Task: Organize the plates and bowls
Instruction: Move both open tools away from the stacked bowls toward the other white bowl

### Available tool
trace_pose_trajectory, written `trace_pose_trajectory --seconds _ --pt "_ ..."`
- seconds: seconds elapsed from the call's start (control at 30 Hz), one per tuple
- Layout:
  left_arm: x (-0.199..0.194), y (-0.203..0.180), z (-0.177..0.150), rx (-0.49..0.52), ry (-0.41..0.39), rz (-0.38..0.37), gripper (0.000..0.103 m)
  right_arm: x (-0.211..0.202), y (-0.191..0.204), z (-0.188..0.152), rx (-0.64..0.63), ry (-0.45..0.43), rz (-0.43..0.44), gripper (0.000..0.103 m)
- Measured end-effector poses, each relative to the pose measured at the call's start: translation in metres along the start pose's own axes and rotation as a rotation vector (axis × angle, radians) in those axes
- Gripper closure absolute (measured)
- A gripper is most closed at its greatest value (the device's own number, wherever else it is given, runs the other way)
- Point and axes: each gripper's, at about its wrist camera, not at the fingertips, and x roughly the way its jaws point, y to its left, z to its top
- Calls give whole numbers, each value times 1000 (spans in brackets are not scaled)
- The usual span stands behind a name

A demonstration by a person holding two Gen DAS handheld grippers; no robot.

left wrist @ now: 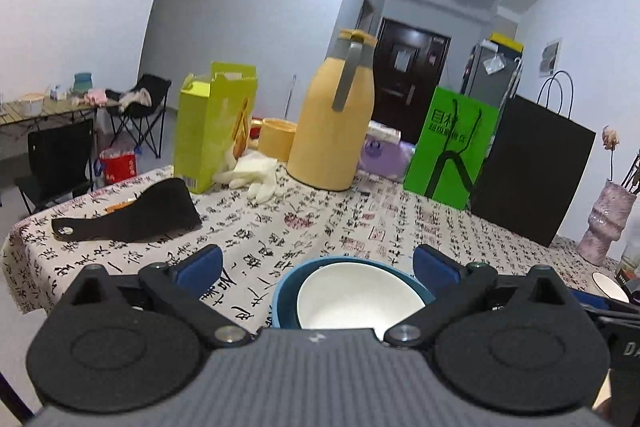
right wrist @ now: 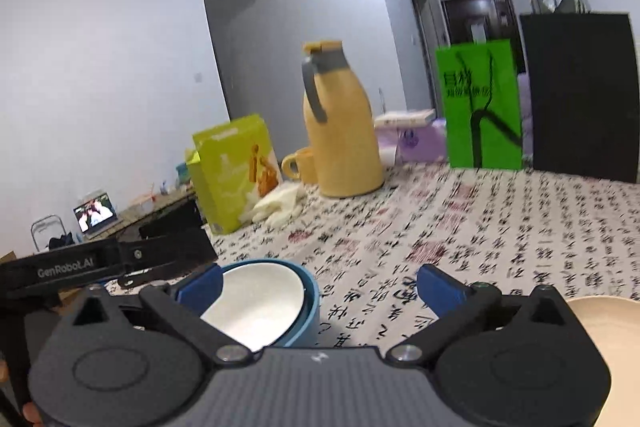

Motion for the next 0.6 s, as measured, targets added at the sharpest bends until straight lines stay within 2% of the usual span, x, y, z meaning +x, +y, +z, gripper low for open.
trace_pose_trajectory --seconds 0.1,0.3,0.6 --pt "-9 -4 -4 19 -32 6 0 -15 -2 -4 -18 -38 -13 0" --pt "-32 -11 -15 50 -79 -29 0 -39 -11 -10 -18 -73 -39 0" --pt "-57 -27 -28 90 -103 -59 0 -74 -25 -18 -4 -112 -65 0"
